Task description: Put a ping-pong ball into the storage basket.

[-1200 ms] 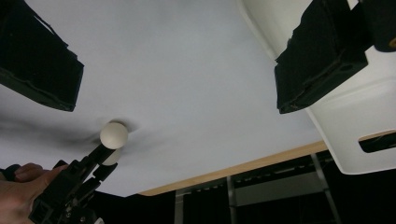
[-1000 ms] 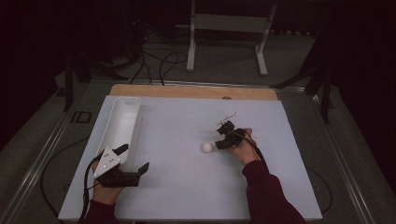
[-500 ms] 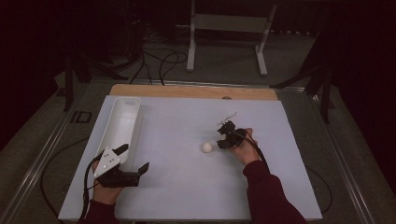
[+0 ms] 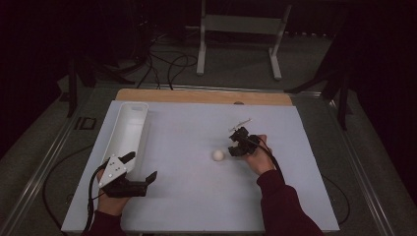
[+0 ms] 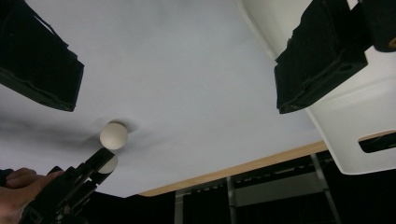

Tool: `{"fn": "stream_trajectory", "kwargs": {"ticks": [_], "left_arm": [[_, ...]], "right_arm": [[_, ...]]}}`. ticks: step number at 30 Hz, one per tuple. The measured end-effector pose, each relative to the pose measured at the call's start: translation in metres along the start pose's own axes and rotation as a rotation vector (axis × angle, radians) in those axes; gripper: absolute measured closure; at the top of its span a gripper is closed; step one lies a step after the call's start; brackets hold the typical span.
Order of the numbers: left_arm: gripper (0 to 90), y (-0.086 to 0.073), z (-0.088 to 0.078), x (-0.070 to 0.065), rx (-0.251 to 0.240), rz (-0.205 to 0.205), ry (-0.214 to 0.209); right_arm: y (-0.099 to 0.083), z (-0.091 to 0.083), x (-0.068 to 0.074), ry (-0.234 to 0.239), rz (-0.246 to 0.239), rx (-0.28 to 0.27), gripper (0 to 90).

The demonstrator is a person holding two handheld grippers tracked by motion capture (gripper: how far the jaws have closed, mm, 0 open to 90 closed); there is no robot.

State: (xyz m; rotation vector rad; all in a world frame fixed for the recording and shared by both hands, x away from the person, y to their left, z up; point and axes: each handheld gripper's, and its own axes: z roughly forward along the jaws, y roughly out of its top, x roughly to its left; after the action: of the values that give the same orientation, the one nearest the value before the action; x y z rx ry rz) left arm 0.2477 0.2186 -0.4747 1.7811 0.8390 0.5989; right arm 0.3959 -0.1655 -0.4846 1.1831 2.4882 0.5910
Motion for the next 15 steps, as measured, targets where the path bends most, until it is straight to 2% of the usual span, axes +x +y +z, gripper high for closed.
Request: {"fn": "stream_trajectory", "kwargs": {"ticks": [15], "left_arm": [[1.9, 0.000, 0.000, 0.000, 0.000, 0.001, 0.001]], "right_arm": [[0.001, -0.011, 0.003, -0.001, -0.019, -0.040, 49.9]]}}
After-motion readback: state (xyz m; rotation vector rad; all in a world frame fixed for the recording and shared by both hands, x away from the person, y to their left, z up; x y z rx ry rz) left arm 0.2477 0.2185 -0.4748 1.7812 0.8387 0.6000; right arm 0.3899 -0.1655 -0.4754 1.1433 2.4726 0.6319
